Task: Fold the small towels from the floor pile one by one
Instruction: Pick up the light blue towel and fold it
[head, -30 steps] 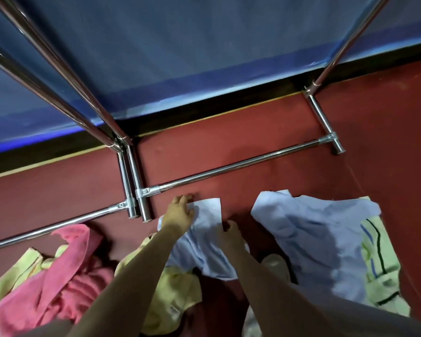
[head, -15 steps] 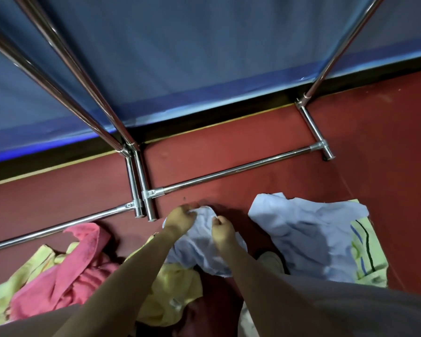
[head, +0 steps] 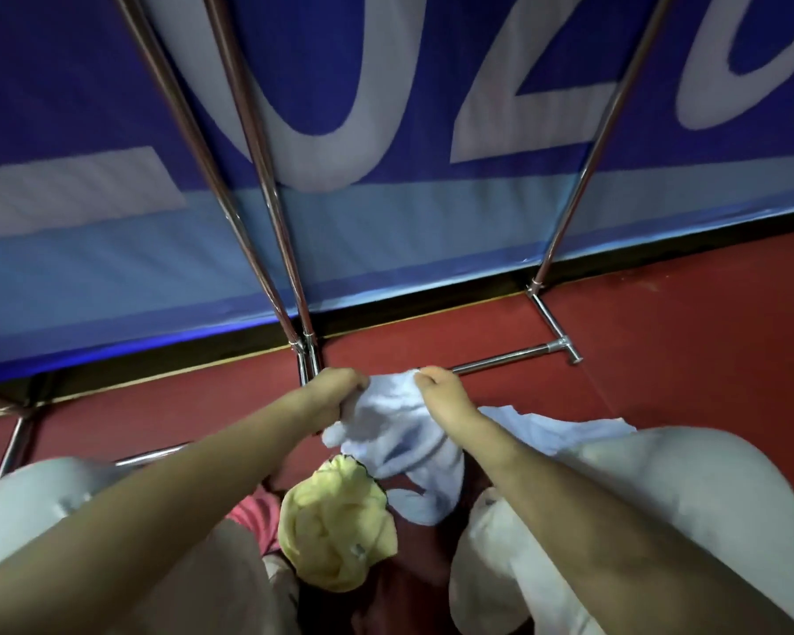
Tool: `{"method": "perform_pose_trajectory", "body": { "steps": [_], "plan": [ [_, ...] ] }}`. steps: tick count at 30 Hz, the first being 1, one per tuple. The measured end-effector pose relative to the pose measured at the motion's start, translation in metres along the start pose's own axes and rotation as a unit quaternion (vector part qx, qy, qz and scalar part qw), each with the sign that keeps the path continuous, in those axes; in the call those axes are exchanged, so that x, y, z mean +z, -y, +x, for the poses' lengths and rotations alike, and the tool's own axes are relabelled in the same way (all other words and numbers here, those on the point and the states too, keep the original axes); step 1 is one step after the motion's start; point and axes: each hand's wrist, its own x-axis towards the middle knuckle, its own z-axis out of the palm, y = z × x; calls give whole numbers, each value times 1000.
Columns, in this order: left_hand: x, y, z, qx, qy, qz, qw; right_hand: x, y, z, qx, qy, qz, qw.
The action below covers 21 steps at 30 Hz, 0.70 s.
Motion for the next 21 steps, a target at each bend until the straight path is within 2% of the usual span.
{"method": "perform_pose_trajectory", "body": {
  "steps": [5,9,12,14,17,21],
  "plan": [
    [-7,-19,-85,59,87,-67,992,-28,70,-49,-106,-43,15,993],
    [-20,-4,-128,121,148,-113,975,-37,97,-86,-165,-49,17,985],
    [-17,22,-134,93,87,-135,983,-32,80,-111,-166,-34,28,985],
    [-9,37,-136,59,64,-173,981,-24,58,-126,-136,-38,40,989],
    [-4,56,-140,38,105,-181,977,-7,39,-140,-118,-28,29,992],
    [-8,73,-145,32,133,-232,963,13,44,-150,-149,6,7,989]
  ]
}}
